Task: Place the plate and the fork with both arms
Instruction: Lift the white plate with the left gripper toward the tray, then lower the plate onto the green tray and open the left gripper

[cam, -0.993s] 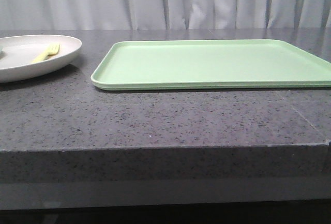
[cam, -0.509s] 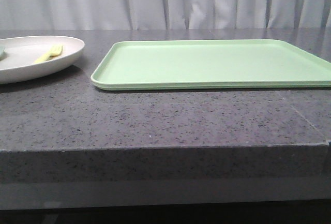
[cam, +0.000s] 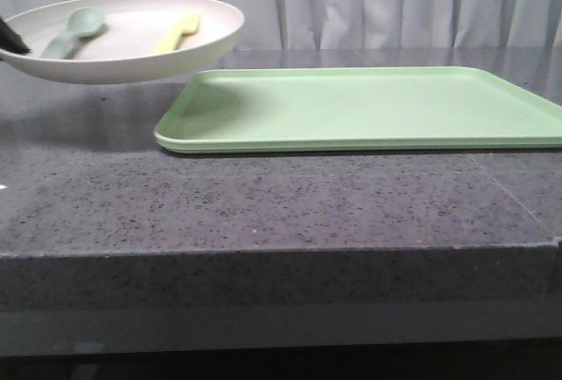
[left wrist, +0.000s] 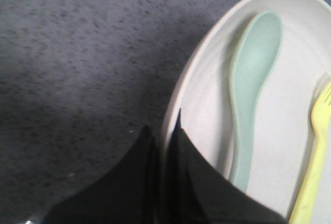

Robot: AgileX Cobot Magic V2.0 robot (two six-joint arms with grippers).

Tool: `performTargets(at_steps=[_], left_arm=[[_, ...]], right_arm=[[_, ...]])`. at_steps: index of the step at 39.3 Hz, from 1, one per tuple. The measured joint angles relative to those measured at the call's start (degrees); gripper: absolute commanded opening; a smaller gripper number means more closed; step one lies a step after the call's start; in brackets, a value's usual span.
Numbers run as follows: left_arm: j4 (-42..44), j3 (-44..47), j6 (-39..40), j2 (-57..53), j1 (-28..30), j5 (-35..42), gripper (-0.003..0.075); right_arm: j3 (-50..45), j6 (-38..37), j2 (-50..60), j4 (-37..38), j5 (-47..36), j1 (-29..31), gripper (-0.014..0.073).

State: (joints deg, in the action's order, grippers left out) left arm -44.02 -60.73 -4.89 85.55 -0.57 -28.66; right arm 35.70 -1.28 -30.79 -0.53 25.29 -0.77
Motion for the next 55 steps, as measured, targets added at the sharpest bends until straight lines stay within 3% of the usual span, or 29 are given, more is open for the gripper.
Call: performTargets(at_steps=[7, 18, 42, 55], left_arm=[[13.4, -3.9, 16.6, 0.0, -8.9, 2.0, -0.0018], [27.8, -6.2, 35.8, 0.0, -15.2, 2.9, -0.0018], [30.3, -10.5, 46.5, 12.2, -27.9, 8.6, -0.0018], [31.9, -14.9, 53.2, 17.9, -29.8, 11.2, -0.0018]], right_arm=[[0.0, 0.0, 0.0, 0.0, 0.0, 0.0, 0.0561], [0.0, 0.0, 0.0, 0.0, 0.0, 0.0, 0.0561], [0.0, 0.0, 0.0, 0.0, 0.0, 0.0, 0.0561], [0.0, 0.0, 0.0, 0.0, 0.0, 0.0, 0.0561]])
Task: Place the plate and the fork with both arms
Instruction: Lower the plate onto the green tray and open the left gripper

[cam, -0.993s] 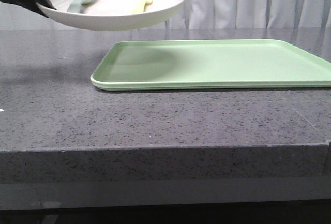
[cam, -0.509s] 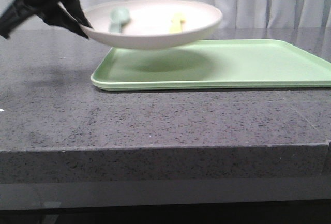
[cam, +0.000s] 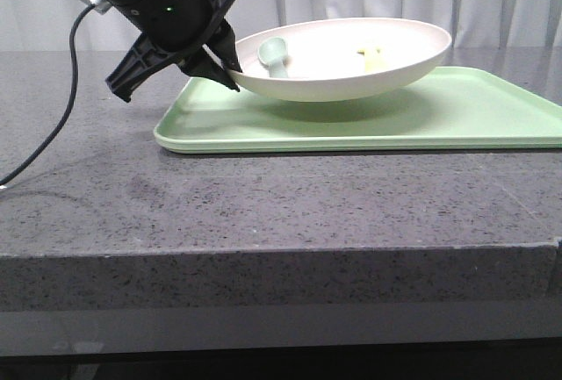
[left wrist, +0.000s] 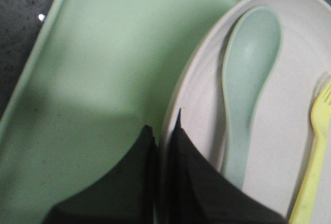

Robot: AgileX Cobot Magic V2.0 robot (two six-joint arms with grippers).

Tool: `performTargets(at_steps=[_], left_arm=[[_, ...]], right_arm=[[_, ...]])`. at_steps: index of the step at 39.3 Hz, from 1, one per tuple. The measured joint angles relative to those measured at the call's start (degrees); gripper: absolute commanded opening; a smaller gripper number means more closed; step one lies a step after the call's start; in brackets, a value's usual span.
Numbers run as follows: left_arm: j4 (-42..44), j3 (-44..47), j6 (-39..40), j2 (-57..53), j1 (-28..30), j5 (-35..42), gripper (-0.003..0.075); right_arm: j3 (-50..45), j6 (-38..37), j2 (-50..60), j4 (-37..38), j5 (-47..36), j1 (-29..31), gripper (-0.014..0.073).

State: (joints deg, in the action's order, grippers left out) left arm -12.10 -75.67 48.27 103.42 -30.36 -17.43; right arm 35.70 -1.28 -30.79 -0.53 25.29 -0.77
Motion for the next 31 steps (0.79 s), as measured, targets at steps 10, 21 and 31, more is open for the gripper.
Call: performTargets(at_steps=[10, 21, 31], left_arm=[[2.3, -1.3, 0.6, 2.7, 0.0, -0.8, -0.0018], [8.0, -1.4, 3.7, 2.8, 0.0, -1.9, -0.0018], [8.9, -1.4, 4.1, 2.8, 0.0, -1.9, -0.0016]], right_arm=[[0.0, 0.0, 0.0, 0.0, 0.0, 0.0, 0.0561], [0.0, 0.0, 0.0, 0.0, 0.0, 0.0, 0.0561], [0.0, 0.0, 0.0, 0.0, 0.0, 0.0, 0.0561]])
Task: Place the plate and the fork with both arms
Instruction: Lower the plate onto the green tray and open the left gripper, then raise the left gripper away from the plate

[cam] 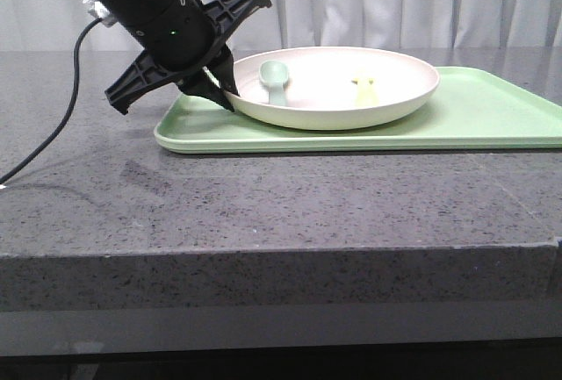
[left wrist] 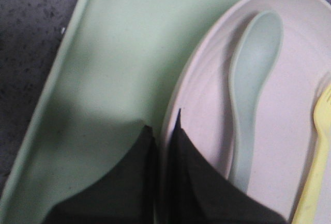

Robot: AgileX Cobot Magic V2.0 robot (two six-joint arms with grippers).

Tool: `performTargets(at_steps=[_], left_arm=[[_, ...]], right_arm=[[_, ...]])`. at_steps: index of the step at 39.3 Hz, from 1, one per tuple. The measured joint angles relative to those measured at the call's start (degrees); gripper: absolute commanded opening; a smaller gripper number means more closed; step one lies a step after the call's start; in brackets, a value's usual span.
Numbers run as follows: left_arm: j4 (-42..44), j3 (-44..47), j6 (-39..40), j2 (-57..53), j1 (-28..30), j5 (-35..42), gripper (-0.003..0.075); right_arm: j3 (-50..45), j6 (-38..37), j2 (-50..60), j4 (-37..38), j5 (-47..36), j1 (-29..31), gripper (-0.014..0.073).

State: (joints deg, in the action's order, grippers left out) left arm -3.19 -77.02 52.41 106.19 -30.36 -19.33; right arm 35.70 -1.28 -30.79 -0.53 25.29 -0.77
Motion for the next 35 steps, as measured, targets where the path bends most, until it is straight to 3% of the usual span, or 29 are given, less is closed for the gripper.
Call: performTargets(at_steps=[10, 28, 35], left_arm=[[0.3, 0.0, 0.0, 0.0, 0.0, 0.0, 0.0043], [0.3, -0.1, 0.0, 0.0, -0.2, 0.5, 0.0396], [3.2, -0.1, 0.0, -1.6, -0.2, 0.6, 0.0446]], right_arm=[[0.0, 0.0, 0.0, 0.0, 0.0, 0.0, 0.0561], [0.0, 0.0, 0.0, 0.0, 0.0, 0.0, 0.0561], [0.0, 0.0, 0.0, 0.0, 0.0, 0.0, 0.0561]])
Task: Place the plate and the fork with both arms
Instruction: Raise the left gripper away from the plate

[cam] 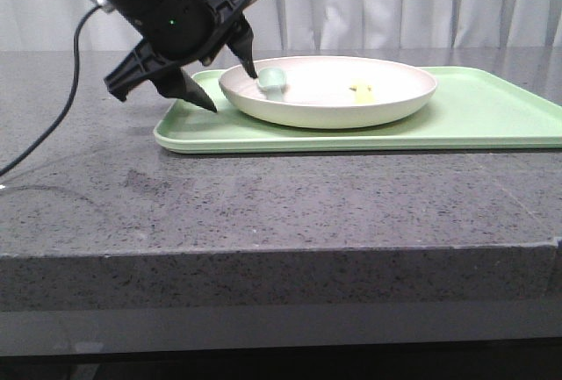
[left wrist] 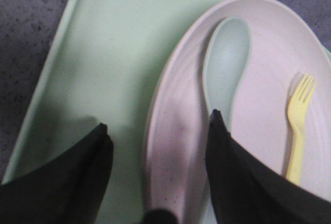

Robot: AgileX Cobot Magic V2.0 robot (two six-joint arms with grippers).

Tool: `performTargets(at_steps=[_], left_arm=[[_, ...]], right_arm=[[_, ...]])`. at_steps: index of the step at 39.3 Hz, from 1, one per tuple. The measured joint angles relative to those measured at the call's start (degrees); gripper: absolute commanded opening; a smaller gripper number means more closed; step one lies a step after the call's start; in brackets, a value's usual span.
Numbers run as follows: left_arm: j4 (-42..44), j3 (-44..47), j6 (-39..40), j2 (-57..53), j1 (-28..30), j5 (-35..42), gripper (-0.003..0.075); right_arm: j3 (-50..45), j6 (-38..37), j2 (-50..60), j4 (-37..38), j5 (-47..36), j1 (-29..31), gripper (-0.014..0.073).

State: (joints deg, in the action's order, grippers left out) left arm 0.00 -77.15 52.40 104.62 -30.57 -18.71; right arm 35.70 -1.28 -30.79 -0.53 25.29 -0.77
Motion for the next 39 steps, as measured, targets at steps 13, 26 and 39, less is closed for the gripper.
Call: performTargets(at_steps=[13, 26, 39], left_arm=[[16.7, 0.0, -4.4, -10.4, 0.0, -10.3, 0.0444], [20.1, 0.0, -31.4, -26.2, 0.0, -36.1, 0.0444], [6.8, 7.7, -50.4, -44.3, 9.5, -34.6, 0.0442]], right_arm=[[0.0, 0.0, 0.0, 0.0, 0.0, 0.0, 0.0561], [0.0, 0.0, 0.0, 0.0, 0.0, 0.0, 0.0561], [0.0, 0.0, 0.0, 0.0, 0.0, 0.0, 0.0561]])
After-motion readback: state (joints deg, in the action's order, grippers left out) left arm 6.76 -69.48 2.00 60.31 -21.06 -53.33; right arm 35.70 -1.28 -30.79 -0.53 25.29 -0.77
